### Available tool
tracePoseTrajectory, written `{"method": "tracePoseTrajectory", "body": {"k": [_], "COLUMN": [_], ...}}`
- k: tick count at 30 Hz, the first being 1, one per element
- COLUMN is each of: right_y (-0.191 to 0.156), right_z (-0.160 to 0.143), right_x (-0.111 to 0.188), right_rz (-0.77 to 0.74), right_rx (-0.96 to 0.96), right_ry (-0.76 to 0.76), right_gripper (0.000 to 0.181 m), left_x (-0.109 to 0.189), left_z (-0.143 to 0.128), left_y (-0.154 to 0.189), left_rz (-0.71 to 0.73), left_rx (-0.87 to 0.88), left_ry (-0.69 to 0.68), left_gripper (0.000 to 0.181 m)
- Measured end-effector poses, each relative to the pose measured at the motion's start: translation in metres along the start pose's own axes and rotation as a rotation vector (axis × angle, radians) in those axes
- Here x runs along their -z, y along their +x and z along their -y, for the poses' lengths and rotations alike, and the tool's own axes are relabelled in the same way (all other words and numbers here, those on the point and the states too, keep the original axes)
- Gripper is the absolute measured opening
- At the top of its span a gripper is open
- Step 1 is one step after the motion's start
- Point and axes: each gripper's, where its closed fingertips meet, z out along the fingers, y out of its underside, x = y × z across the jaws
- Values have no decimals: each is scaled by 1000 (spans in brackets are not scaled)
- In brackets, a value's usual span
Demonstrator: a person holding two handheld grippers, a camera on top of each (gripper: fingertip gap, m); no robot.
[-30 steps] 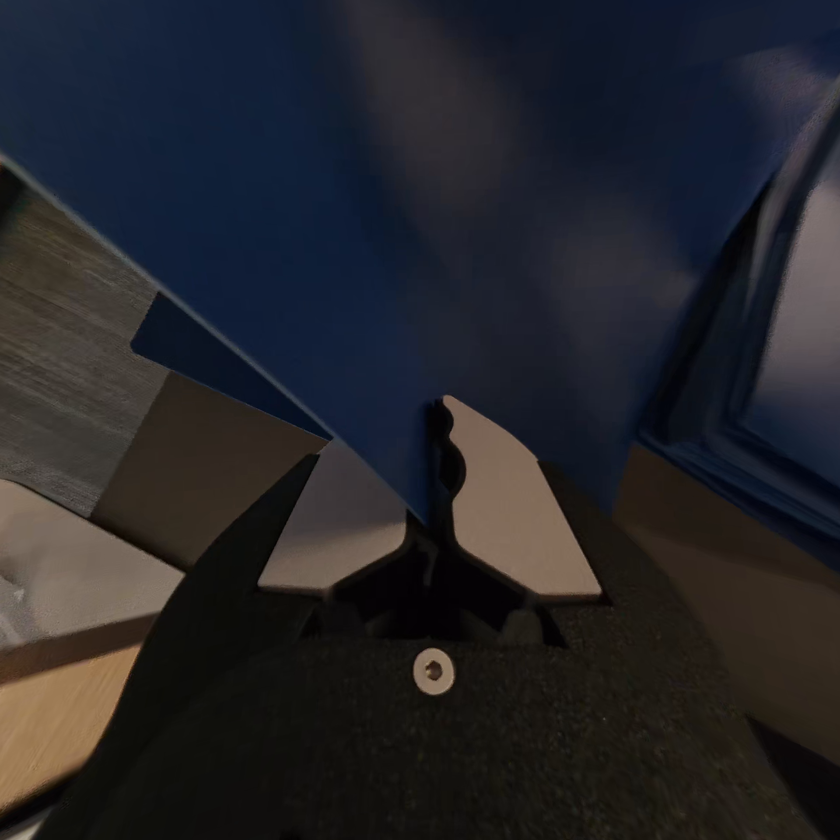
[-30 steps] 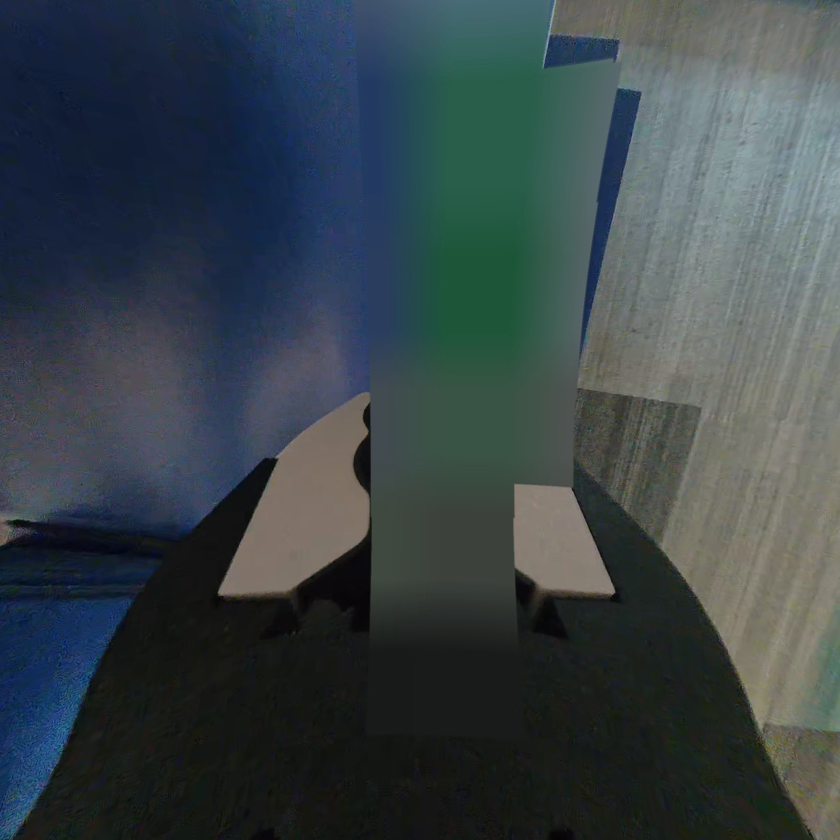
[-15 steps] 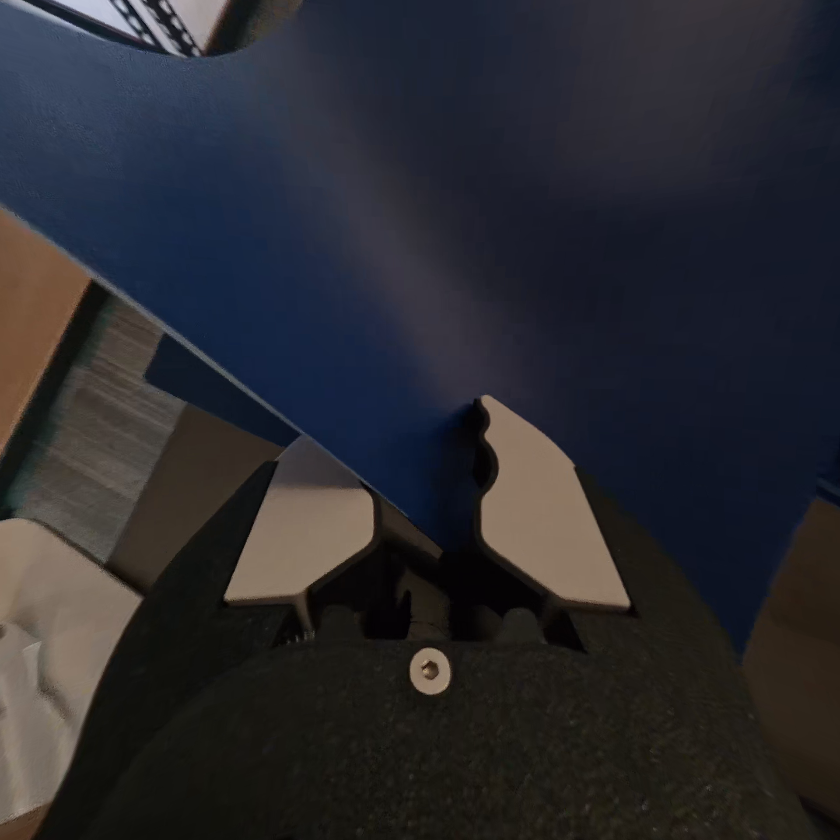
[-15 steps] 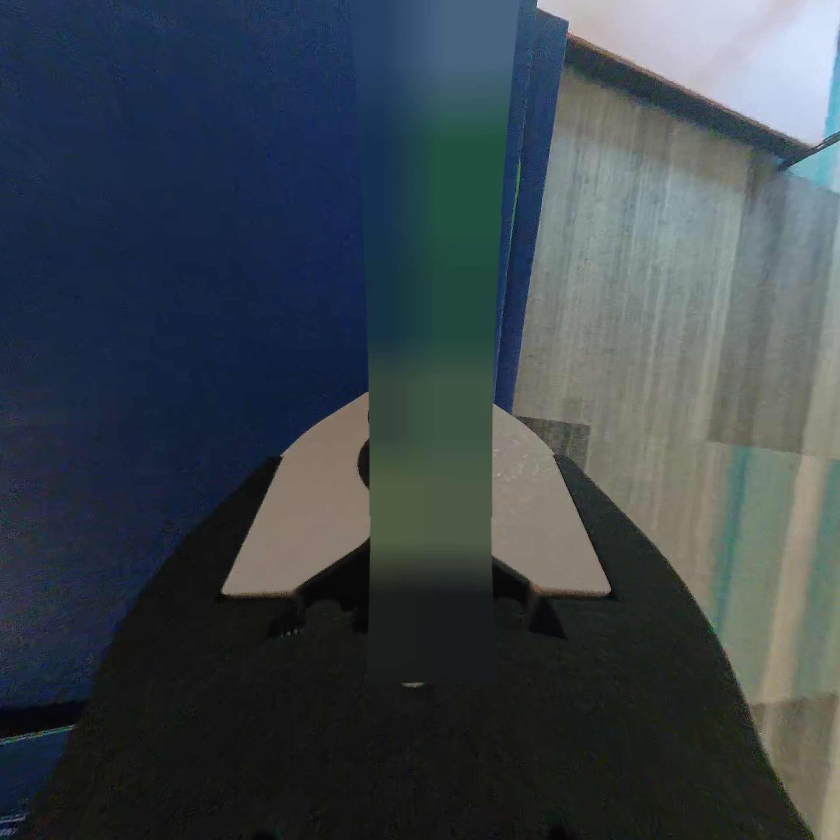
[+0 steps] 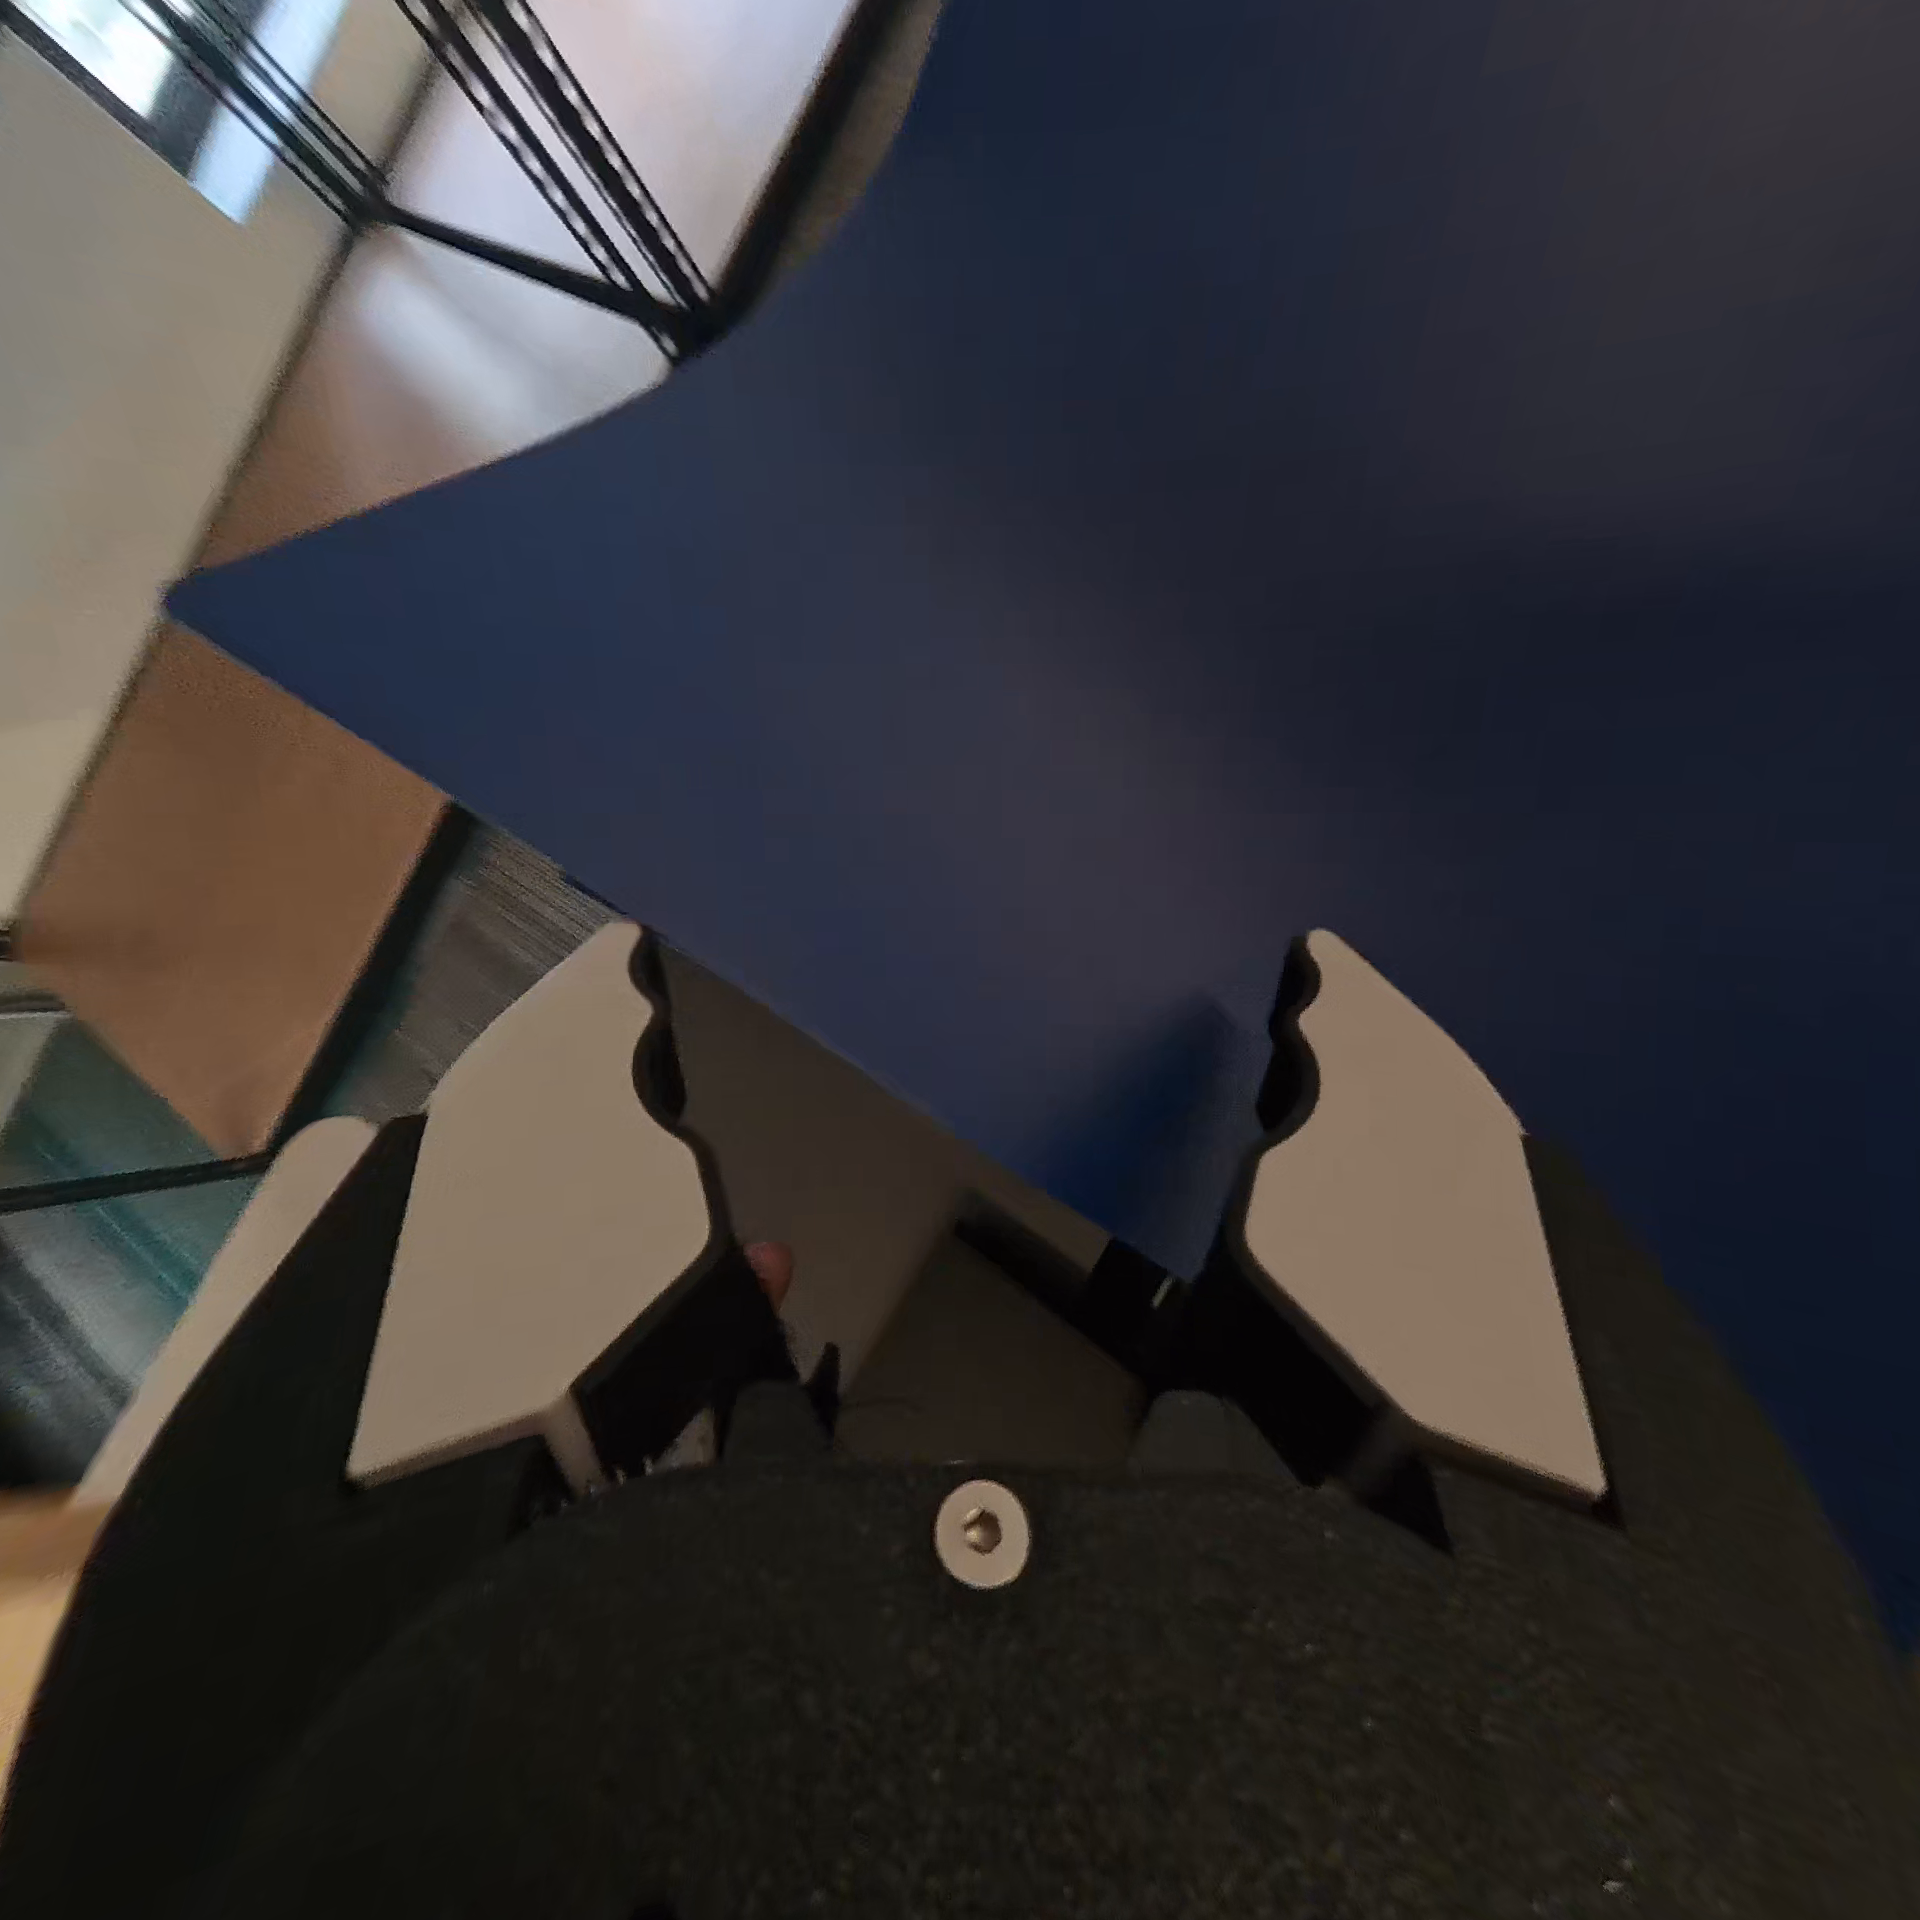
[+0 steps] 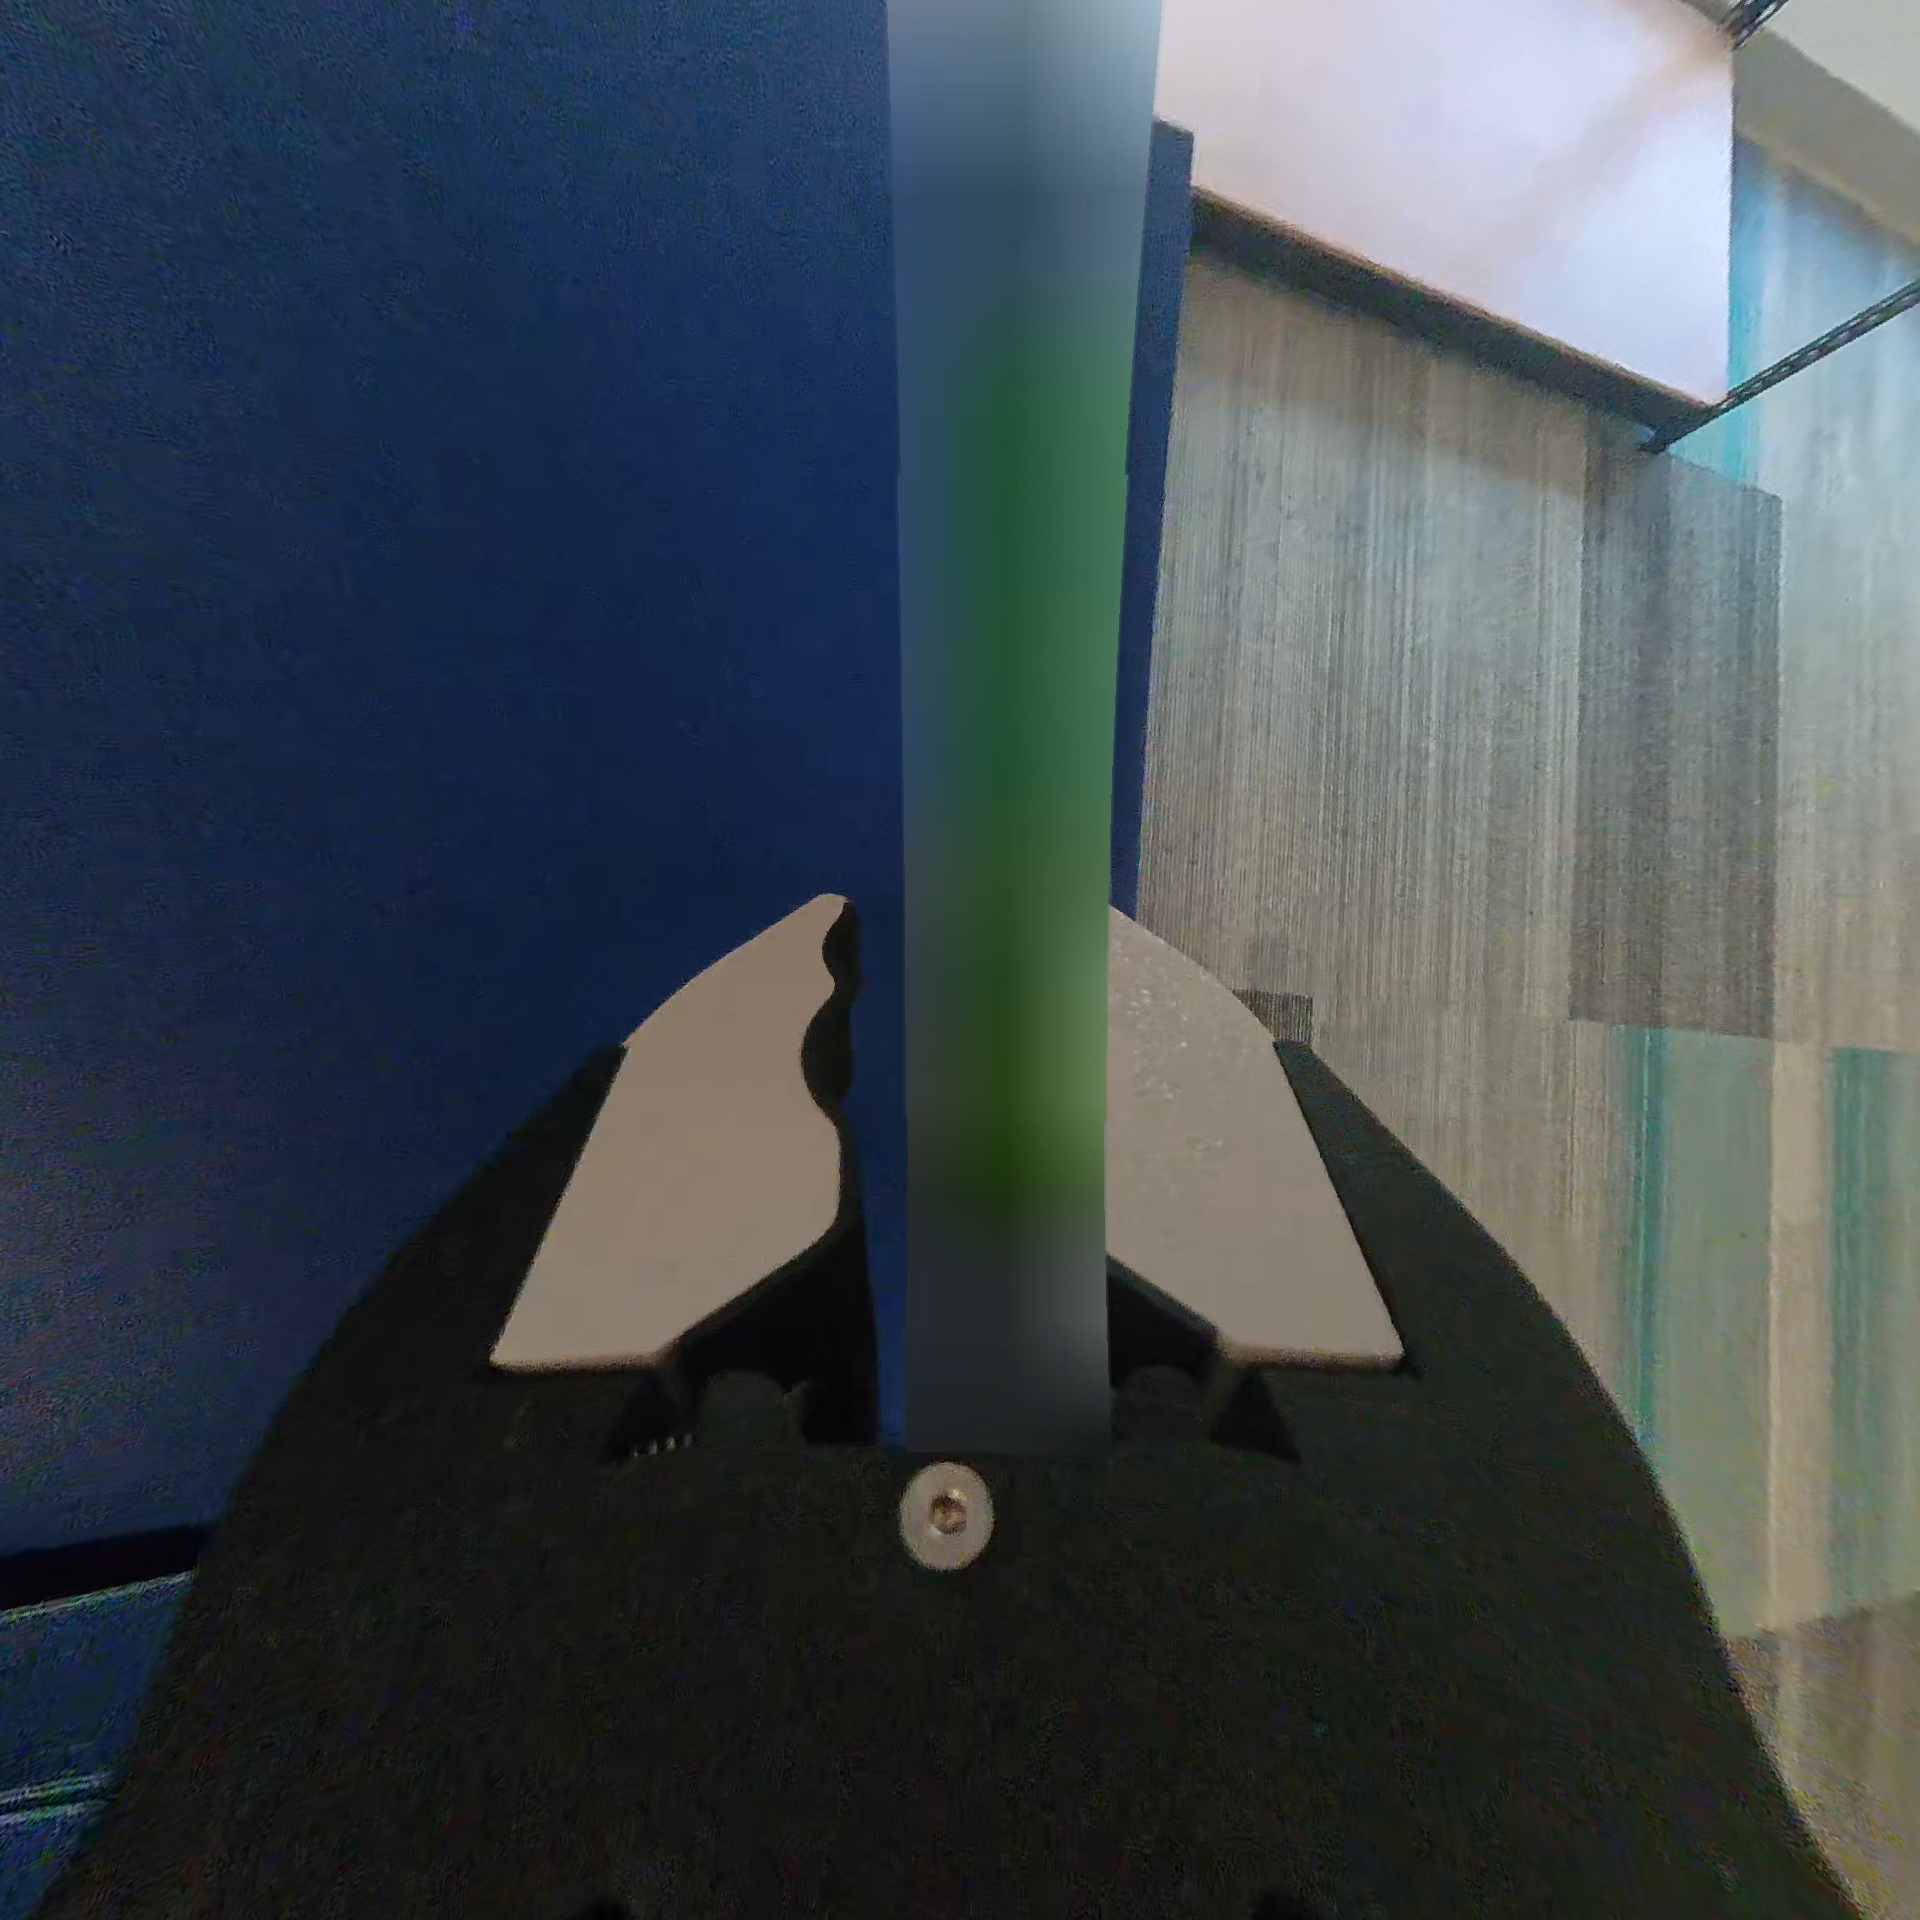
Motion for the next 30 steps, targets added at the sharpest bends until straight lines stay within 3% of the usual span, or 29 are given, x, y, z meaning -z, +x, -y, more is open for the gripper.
{"method": "tracePoseTrajectory", "body": {"k": [1, 4, 8, 11, 13, 16, 17, 19, 21, 24, 26, 28, 30], "right_y": [2, -10, -64, -108, -143, -206, -224, -245, -257, -281, -294, -306, -335], "right_z": [8, 28, 19, -8, -46, -137, -172, -235, -279, -335, -367, -377, -374], "right_x": [10, 54, 141, 238, 297, 346, 352, 358, 371, 390, 381, 377, 389], "right_rz": [-10, 47, 186, 310, 439, 586, 585, 513, 490, 593, 510, 367, 365], "right_rx": [-37, -115, -23, 27, 26, 94, 146, 252, 283, 256, 337, 451, 488], "right_ry": [74, 267, 381, 547, 595, 429, 346, 193, 136, 25, -34, -15, 45], "right_gripper": [31, 28, 52, 55, 55, 73, 79, 92, 94, 103, 118, 120, 115], "left_x": [10, 42, 102, 198, 281, 377, 398, 427, 447, 467, 473, 478, 484], "left_z": [8, 37, 70, 86, 74, 10, -19, -82, -147, -237, -285, -316, -333], "left_y": [-3, 16, 42, 80, 114, 157, 170, 197, 218, 242, 260, 278, 298], "left_rz": [51, 22, -35, -181, -307, -380, -374, -345, -268, -147, -122, -141, -179], "left_rx": [-23, -116, -100, -61, -56, -62, -75, -120, -170, -246, -241, -198, -166], "left_ry": [42, 146, 245, 500, 709, 835, 821, 745, 672, 572, 524, 520, 560], "left_gripper": [117, 98, 97, 90, 75, 46, 37, 37, 37, 38, 35, 35, 35]}}
